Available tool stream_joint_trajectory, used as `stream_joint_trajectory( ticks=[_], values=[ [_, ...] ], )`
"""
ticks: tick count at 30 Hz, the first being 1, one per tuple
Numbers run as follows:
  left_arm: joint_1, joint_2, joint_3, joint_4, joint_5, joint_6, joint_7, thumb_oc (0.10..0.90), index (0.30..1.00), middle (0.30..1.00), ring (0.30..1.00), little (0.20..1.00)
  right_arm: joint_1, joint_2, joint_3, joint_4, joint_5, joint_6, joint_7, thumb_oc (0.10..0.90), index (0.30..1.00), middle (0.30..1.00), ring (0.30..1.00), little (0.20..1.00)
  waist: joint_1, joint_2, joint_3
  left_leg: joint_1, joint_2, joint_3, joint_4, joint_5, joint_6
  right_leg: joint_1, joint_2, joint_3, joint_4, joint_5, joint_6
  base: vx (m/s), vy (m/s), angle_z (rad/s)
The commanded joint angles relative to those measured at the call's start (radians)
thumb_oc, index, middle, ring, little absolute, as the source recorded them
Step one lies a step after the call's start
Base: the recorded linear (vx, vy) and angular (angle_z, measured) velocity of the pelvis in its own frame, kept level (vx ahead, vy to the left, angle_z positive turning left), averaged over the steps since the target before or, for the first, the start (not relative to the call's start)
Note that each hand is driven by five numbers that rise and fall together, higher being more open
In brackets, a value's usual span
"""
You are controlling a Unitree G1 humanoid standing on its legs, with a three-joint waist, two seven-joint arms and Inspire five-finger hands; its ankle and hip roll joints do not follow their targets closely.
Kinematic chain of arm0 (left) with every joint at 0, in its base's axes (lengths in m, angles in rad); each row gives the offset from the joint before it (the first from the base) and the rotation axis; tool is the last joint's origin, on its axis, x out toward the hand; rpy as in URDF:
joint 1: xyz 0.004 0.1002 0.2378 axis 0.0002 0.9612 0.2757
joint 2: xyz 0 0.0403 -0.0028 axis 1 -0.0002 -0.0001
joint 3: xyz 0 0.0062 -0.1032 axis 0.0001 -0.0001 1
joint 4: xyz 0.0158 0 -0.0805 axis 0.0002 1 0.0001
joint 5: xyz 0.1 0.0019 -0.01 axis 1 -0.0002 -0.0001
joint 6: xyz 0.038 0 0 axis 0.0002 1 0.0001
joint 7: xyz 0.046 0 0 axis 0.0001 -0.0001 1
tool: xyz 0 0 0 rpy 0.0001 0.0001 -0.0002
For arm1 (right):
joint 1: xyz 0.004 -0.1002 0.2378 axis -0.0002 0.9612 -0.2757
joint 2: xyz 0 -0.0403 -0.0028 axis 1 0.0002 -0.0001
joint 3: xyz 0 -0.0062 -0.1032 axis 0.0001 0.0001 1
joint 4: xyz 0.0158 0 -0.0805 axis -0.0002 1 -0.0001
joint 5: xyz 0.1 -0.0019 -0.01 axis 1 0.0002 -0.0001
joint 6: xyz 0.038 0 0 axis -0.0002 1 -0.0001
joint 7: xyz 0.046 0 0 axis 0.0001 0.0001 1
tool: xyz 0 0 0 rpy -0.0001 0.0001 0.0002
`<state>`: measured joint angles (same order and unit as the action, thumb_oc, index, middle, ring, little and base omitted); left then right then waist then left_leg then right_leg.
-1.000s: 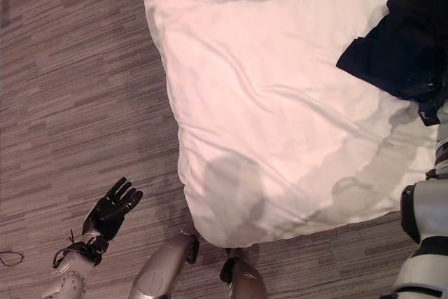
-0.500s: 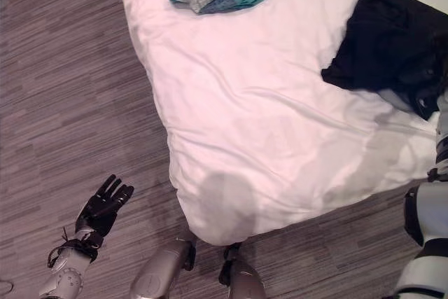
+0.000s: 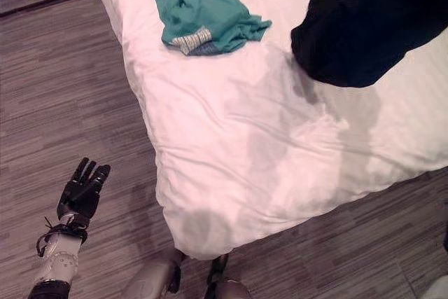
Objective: Pick up bed clothes into laundry basket.
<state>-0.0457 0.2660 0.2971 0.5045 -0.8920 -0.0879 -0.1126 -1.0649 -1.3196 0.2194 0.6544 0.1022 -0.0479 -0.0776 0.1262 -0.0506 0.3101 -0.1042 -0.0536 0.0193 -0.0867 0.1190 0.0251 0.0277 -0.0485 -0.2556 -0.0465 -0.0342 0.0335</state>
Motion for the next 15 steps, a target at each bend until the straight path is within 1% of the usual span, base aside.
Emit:
stream_joint_trajectory(
  ticks=[1,2,4,5,7,8,9,10,11,13,14,15],
  values=[
    [0.054,0.082,0.021,-0.051,0.048,-0.115,0.016,0.8,0.9,0.9,0.9,0.9,0.061,-0.109,-0.068,-0.099,0.068,-0.082,-0.103,0.4,0.3,0.3,0.3,0.3,-0.008,-0.052,-0.242,0.096,0.078,0.072,-0.001,-0.061,-0.077,-0.009,-0.106,0.022,-0.041,0.155,0.103,0.06,0.056,-0.09],
    [0.054,0.086,0.033,-0.046,0.053,-0.113,0.02,0.8,0.9,0.9,0.9,0.9,0.119,-0.104,-0.128,-0.113,0.082,-0.089,-0.107,0.4,0.3,0.3,0.3,0.3,-0.012,-0.057,-0.254,0.105,0.075,0.074,-0.001,-0.068,-0.075,0.0,-0.109,0.022,-0.041,0.157,0.106,0.05,0.058,-0.1],
    [0.052,0.089,0.044,-0.047,0.061,-0.118,0.028,0.8,0.9,0.9,0.9,0.9,0.157,-0.1,-0.17,-0.132,0.087,-0.091,-0.111,0.4,0.3,0.3,0.3,0.3,-0.015,-0.058,-0.261,0.111,0.075,0.075,-0.001,-0.071,-0.073,0.006,-0.111,0.023,-0.041,0.157,0.107,0.03,0.04,-0.1],
    [0.054,0.083,0.078,-0.067,0.071,-0.124,0.04,0.8,0.9,0.9,0.9,0.9,0.251,-0.074,-0.267,-0.18,0.101,-0.102,-0.122,0.4,0.3,0.3,0.3,0.3,-0.031,-0.05,-0.275,0.12,0.071,0.078,-0.001,-0.077,-0.068,0.013,-0.113,0.028,-0.039,0.161,0.11,0.02,0.045,-0.09],
    [0.055,0.084,0.1,-0.076,0.084,-0.129,0.046,0.8,0.9,0.9,0.9,0.9,0.369,-0.05,-0.388,-0.221,0.097,-0.104,-0.135,0.4,0.3,0.3,0.3,0.3,-0.042,-0.05,-0.287,0.13,0.065,0.081,-0.001,-0.084,-0.065,0.018,-0.117,0.032,-0.038,0.166,0.113,0.03,0.061,-0.03],
    [0.055,0.092,0.106,-0.081,0.092,-0.129,0.05,0.8,0.9,0.9,0.9,0.9,0.447,-0.037,-0.464,-0.245,0.092,-0.103,-0.136,0.4,0.3,0.3,0.3,0.3,-0.041,-0.057,-0.291,0.135,0.064,0.083,-0.001,-0.087,-0.063,0.022,-0.117,0.034,-0.038,0.167,0.114,0.04,0.055,0.0],
    [0.053,0.096,0.117,-0.08,0.095,-0.128,0.05,0.8,0.9,0.9,0.9,0.9,0.498,-0.027,-0.511,-0.255,0.088,-0.101,-0.138,0.4,0.3,0.3,0.3,0.3,-0.045,-0.057,-0.295,0.139,0.063,0.084,-0.001,-0.09,-0.061,0.024,-0.119,0.037,-0.037,0.169,0.115,0.02,0.045,-0.09],
    [0.053,0.095,0.131,-0.083,0.1,-0.131,0.052,0.8,0.9,0.9,0.9,0.9,0.529,-0.016,-0.542,-0.263,0.085,-0.102,-0.143,0.4,0.3,0.3,0.3,0.3,-0.053,-0.053,-0.299,0.142,0.062,0.088,-0.001,-0.093,-0.06,0.026,-0.122,0.039,-0.036,0.172,0.117,0.01,0.029,-0.12],
    [0.053,0.097,0.129,-0.084,0.101,-0.131,0.053,0.8,0.9,0.9,0.9,0.9,0.549,-0.012,-0.562,-0.271,0.084,-0.101,-0.143,0.4,0.3,0.3,0.3,0.3,-0.05,-0.056,-0.299,0.142,0.062,0.088,-0.001,-0.093,-0.06,0.027,-0.122,0.039,-0.036,0.173,0.117,0.01,0.032,-0.12],
    [0.048,0.103,0.136,-0.089,0.106,-0.132,0.058,0.8,0.9,0.9,0.9,0.9,0.629,0.01,-0.64,-0.293,0.082,-0.102,-0.149,0.4,0.3,0.3,0.3,0.3,-0.057,-0.057,-0.304,0.146,0.06,0.09,-0.001,-0.096,-0.057,0.029,-0.125,0.043,-0.034,0.179,0.119,0.01,0.041,-0.05],
    [0.044,0.104,0.14,-0.087,0.11,-0.133,0.061,0.8,0.9,0.9,0.9,0.9,0.648,0.025,-0.658,-0.297,0.087,-0.104,-0.153,0.4,0.3,0.3,0.3,0.3,-0.063,-0.054,-0.306,0.149,0.057,0.092,-0.001,-0.099,-0.055,0.028,-0.126,0.045,-0.031,0.184,0.121,0.02,0.056,-0.11],
    [0.037,0.106,0.143,-0.084,0.111,-0.137,0.065,0.8,0.9,0.9,0.9,0.9,0.705,0.048,-0.706,-0.316,0.076,-0.103,-0.159,0.4,0.3,0.3,0.3,0.3,-0.07,-0.055,-0.307,0.155,0.056,0.097,-0.001,-0.101,-0.052,0.026,-0.128,0.053,-0.024,0.188,0.122,0.02,0.058,-0.14]
  ],
)
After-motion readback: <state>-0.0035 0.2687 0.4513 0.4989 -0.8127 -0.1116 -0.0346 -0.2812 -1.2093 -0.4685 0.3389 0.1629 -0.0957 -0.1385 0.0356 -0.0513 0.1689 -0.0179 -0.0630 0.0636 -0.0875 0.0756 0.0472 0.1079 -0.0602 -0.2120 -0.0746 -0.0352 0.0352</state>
